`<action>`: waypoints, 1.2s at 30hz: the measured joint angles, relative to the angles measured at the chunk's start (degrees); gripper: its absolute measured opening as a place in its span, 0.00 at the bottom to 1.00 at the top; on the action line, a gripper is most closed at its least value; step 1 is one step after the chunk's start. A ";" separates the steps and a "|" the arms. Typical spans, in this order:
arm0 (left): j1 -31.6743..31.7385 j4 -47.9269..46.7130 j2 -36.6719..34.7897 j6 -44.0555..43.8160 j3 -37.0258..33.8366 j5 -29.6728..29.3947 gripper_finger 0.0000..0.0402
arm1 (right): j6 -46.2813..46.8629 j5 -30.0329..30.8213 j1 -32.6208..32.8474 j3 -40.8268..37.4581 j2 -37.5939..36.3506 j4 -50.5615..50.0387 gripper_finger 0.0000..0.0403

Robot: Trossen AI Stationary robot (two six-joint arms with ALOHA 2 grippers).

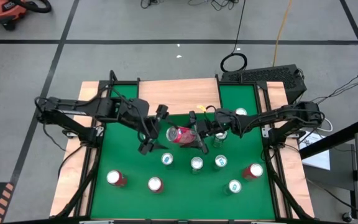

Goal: Place canned beverage on shelf
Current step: Put the red soda can on the shelf

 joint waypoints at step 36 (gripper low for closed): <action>-3.81 -1.59 4.54 -8.89 -0.23 -17.22 0.70 | 1.97 3.21 0.71 0.22 -0.24 3.14 0.91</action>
